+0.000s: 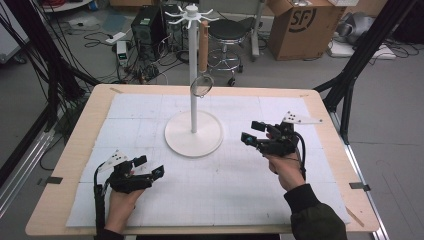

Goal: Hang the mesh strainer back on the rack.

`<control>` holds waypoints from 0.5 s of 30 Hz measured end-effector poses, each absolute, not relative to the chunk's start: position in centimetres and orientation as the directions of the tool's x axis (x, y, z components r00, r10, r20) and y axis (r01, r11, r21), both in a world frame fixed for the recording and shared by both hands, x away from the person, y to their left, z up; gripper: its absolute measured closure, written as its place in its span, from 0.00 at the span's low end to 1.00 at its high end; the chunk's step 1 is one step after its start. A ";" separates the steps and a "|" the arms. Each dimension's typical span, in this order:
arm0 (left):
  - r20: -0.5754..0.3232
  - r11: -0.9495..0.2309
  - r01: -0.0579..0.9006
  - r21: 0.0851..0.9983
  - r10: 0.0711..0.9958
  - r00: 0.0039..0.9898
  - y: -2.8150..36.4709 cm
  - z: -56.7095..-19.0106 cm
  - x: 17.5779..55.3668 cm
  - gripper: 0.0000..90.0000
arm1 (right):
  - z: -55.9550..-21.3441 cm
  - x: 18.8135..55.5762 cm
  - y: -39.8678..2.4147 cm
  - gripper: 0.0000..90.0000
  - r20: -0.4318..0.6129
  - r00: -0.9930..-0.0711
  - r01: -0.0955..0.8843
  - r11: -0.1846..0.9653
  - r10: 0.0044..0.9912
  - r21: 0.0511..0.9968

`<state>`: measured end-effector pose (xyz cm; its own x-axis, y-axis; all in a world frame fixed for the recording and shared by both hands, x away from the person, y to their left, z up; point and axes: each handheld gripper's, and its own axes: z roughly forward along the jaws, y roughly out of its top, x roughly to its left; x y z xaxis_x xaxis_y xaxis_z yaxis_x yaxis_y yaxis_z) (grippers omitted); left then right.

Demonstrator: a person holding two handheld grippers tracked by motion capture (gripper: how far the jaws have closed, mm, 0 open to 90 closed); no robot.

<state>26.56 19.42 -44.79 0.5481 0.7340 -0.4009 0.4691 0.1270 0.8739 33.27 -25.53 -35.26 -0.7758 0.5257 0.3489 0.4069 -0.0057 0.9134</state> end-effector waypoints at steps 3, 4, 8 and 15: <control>-0.401 0.128 0.468 0.874 0.735 0.548 19.4 -44.8 26.6 0.07 | -36.2 32.7 -25.8 0.17 0.338 -0.770 0.410 0.015 0.541 0.912; -0.401 0.130 0.467 0.875 0.735 0.547 19.4 -44.8 26.6 0.07 | -36.4 32.6 -25.9 0.17 0.333 -0.770 0.411 0.025 0.544 0.911; -0.403 0.135 0.464 0.876 0.733 0.548 19.4 -44.8 26.7 0.07 | -37.3 32.1 -26.3 0.17 0.331 -0.760 0.415 0.027 0.559 0.909; -0.398 0.133 0.455 0.881 0.729 0.557 19.0 -44.7 26.8 0.07 | -38.3 31.5 -27.1 0.17 0.332 -0.750 0.424 0.030 0.572 0.905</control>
